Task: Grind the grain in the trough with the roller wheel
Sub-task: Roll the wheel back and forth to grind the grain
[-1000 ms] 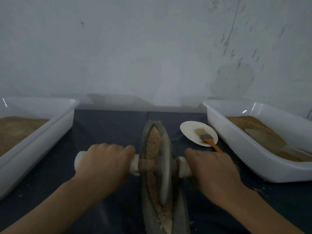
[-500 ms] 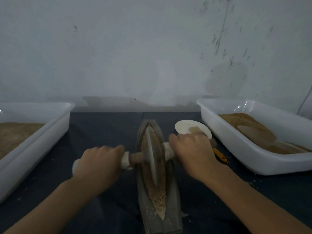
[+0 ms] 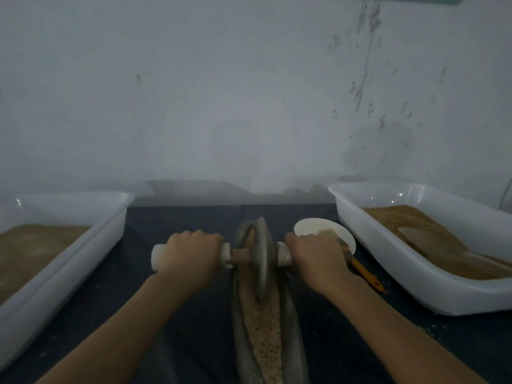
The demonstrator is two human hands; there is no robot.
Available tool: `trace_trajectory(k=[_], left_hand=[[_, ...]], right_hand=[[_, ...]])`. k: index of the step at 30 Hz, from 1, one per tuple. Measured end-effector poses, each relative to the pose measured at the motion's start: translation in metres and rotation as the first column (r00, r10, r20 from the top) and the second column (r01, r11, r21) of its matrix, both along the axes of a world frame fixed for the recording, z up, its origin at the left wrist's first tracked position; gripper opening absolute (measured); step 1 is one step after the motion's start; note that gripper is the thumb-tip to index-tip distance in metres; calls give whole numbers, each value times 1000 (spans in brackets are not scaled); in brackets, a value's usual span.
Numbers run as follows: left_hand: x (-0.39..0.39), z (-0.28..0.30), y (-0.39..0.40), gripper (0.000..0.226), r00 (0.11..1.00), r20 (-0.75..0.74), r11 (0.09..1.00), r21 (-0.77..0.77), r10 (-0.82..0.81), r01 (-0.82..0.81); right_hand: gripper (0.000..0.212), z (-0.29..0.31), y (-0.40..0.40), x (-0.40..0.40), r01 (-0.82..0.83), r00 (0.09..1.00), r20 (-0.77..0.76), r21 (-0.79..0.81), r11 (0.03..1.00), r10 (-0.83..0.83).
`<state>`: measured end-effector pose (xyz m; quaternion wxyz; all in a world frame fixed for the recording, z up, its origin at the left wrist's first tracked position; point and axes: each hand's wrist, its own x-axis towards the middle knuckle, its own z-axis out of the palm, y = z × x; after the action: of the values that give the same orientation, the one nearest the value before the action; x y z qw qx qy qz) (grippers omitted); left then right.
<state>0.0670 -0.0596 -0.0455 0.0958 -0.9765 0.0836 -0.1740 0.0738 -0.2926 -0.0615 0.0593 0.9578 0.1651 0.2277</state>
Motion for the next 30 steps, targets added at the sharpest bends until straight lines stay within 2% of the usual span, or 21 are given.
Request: trace_trajectory(k=[3, 6, 10, 14, 17, 19, 22, 27, 30], left_hand=[[0, -4, 3, 21, 1000, 7, 1000, -18, -12, 12], [-24, -15, 9, 24, 999, 1, 999, -27, -35, 35], [-63, -11, 12, 31, 989, -114, 995, -50, -92, 87], [-72, -5, 10, 32, 993, -73, 996, 2, -93, 94], [-46, -6, 3, 26, 997, 14, 996, 37, -82, 81], [-21, -8, 0, 24, 997, 58, 998, -1, -59, 60], [3, -10, 1, 21, 998, 66, 998, -54, -20, 23], [-18, -16, 6, 27, 995, 89, 998, -30, -51, 54], [-50, -11, 6, 36, 982, 118, 989, 1, -147, 148]], right_hand=[[20, 2, 2, -4, 10, 1000, -8, -22, 1000, -11], [35, 8, -1, -40, -91, 993, 68, -46, 995, 94], [32, 16, -7, -81, -88, 974, -217, -63, 994, 73], [34, 16, -10, -85, -60, 949, -311, -21, 998, 51], [30, 6, -10, -58, -38, 966, -254, 35, 999, 46], [20, 1, -7, -33, -34, 990, -140, 19, 999, 36], [21, 5, 3, -2, -20, 999, -38, -21, 1000, 19], [19, 5, 1, -16, -42, 998, -53, -25, 999, 41], [18, 2, -6, -57, -42, 986, -162, 33, 999, 47]])
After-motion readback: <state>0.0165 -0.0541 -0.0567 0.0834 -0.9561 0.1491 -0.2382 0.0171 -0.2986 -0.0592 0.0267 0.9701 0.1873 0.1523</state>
